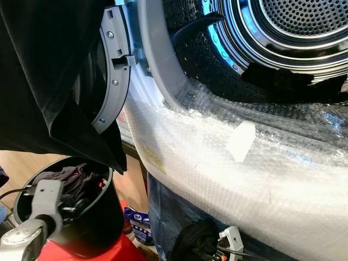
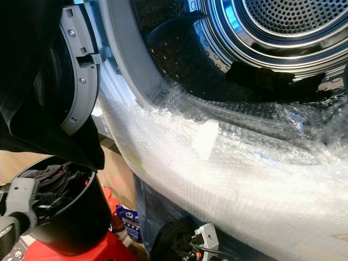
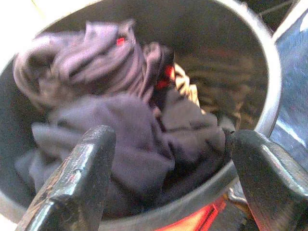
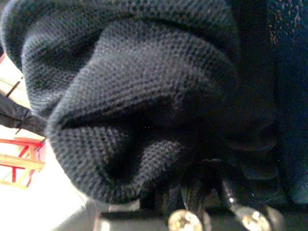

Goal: Clothes washing

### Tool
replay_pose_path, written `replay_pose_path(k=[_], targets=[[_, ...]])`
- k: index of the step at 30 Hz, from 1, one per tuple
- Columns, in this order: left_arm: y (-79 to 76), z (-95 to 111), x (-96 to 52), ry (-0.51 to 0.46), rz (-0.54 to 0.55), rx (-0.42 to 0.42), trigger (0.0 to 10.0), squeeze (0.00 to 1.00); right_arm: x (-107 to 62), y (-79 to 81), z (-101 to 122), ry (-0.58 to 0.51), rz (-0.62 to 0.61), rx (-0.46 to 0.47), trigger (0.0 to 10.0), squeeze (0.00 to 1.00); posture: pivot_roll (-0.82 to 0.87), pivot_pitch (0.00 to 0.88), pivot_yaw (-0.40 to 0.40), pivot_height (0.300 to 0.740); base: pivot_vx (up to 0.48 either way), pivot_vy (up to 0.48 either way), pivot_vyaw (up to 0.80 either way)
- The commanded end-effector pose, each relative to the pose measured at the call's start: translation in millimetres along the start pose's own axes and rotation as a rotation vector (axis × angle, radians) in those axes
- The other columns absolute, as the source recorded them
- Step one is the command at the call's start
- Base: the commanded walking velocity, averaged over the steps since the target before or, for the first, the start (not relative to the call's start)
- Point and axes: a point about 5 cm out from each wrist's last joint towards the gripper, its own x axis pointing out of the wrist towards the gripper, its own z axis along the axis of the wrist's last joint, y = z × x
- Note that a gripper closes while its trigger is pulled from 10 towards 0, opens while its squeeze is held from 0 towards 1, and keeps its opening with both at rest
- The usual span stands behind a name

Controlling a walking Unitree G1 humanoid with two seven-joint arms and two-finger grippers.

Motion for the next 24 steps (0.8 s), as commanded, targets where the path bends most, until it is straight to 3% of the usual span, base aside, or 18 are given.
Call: replay_pose_path(k=[1,4,9,10,12,14,24], targets=[[14.1,-15.1,-3.6,0.038,0.022,-0.043,10.0,0.0,4.8,2.3,7.4,-0.023,0.022,-0.019,0.0,0.0,0.05,0.0,0.065,0.74,0.0,0.0,0.0],[20.7,-20.7,-4.3,0.046,0.052,-0.072,10.0,0.0,5.7,2.7,8.1,-0.026,0.022,-0.019,0.0,0.0,0.05,0.0,0.068,0.74,0.0,0.0,0.0],[37.9,-28.6,-6.2,0.024,0.138,-0.202,10.0,0.0,7.1,3.7,8.6,-0.033,0.022,-0.016,0.0,0.0,0.05,0.0,0.068,0.74,0.0,0.0,0.0],[41.9,-30.8,-6.4,0.01,0.168,-0.265,10.0,0.0,6.5,3.3,7.9,-0.033,0.022,-0.014,0.0,0.0,0.05,0.0,0.067,0.74,0.0,0.0,0.0],[43.0,-31.6,-6.2,0.007,0.176,-0.282,10.0,0.0,6.3,3.1,7.8,-0.033,0.021,-0.014,0.0,0.0,0.05,0.0,0.067,0.74,0.0,0.0,0.0],[46.8,-35.2,-4.9,-0.026,0.228,-0.407,10.0,0.0,5.0,1.9,7.3,-0.032,0.016,-0.014,0.0,0.0,0.05,0.0,0.067,0.74,0.0,0.0,0.0],[49.0,-34.1,-4.7,-0.044,0.231,-0.482,10.0,0.0,7.0,2.5,10.1,-0.036,0.026,-0.015,0.0,0.0,0.06,0.0,0.065,0.74,0.0,0.0,0.0]])
